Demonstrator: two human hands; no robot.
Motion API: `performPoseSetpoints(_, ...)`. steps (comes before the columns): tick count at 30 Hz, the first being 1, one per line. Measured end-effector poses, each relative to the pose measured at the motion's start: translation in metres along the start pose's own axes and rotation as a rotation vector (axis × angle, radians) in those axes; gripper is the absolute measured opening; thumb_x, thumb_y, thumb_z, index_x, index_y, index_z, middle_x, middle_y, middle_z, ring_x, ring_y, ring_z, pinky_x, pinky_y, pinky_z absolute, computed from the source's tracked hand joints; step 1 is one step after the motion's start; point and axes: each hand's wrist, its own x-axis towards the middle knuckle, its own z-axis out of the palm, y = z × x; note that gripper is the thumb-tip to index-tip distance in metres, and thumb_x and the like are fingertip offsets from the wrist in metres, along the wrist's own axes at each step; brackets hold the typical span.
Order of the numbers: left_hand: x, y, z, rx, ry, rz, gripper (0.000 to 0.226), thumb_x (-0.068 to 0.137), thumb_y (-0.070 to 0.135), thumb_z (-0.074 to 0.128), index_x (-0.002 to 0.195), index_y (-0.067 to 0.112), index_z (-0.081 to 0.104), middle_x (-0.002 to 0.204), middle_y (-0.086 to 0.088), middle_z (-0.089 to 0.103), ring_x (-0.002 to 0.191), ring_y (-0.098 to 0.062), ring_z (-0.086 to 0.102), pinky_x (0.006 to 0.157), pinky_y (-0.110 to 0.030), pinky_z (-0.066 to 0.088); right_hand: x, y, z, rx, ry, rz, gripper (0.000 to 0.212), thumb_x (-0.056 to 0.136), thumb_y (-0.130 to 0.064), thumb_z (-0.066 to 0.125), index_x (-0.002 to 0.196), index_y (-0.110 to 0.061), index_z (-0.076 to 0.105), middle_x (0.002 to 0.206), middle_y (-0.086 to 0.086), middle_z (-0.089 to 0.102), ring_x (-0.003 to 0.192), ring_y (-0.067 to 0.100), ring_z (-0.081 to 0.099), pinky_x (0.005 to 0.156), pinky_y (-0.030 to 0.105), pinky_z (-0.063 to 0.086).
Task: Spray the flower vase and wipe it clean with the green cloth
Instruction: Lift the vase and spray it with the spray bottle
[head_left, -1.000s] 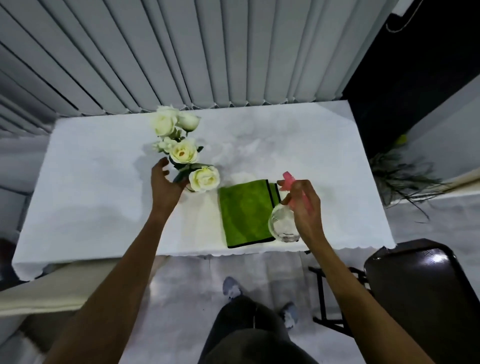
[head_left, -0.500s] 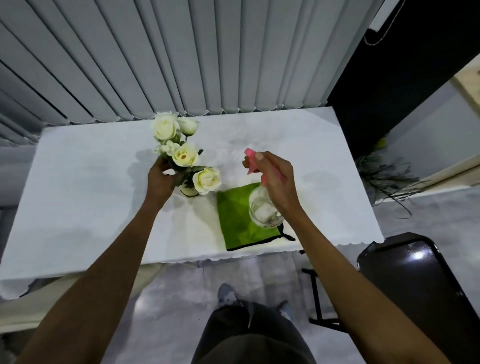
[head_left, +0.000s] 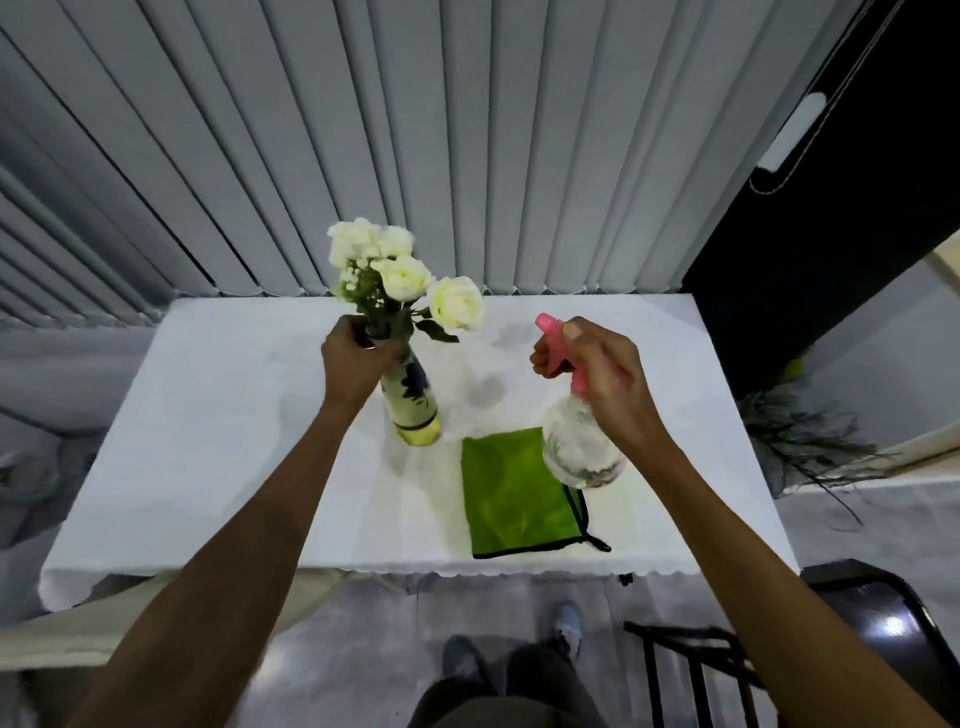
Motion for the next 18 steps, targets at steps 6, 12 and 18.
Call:
performPoseSetpoints(6, 0.032, 0.083, -0.022, -0.034, -0.013, 0.0, 0.057, 0.049, 0.046, 0.089, 0.093, 0.016, 0.067, 0.089, -0.001, 0.075, 0.083, -0.018, 0.072, 0.071, -0.043, 0.062, 0.021, -0.038, 0.022, -0.298, -0.055, -0.232, 0.041, 0.101, -0.042, 0.049, 0.073, -0.014, 0.062, 0.072, 0.008, 0.066, 0.074, 0.023, 0.066, 0.071, 0.04, 0.053)
performPoseSetpoints(12, 0.043, 0.159, -0.045, -0.147, -0.033, -0.025, 0.062, 0.051, 0.034, 0.091, 0.106, 0.018, 0.065, 0.103, -0.003, 0.072, 0.092, -0.023, 0.073, 0.07, -0.044, 0.063, 0.044, -0.056, 0.052, -0.238, -0.032, -0.349, 0.056, 0.101, -0.043, 0.051, 0.061, -0.004, 0.052, 0.056, 0.012, 0.053, 0.062, 0.039, 0.057, 0.073, 0.055, 0.053)
performPoseSetpoints(18, 0.043, 0.194, -0.055, -0.172, 0.01, -0.024, 0.064, 0.052, 0.03, 0.09, 0.109, 0.015, 0.065, 0.101, -0.003, 0.074, 0.087, -0.018, 0.074, 0.064, -0.037, 0.063, 0.065, -0.045, 0.085, -0.24, -0.03, -0.27, 0.046, 0.099, -0.034, 0.052, 0.058, -0.013, 0.052, 0.055, 0.017, 0.051, 0.059, 0.039, 0.052, 0.065, 0.053, 0.052)
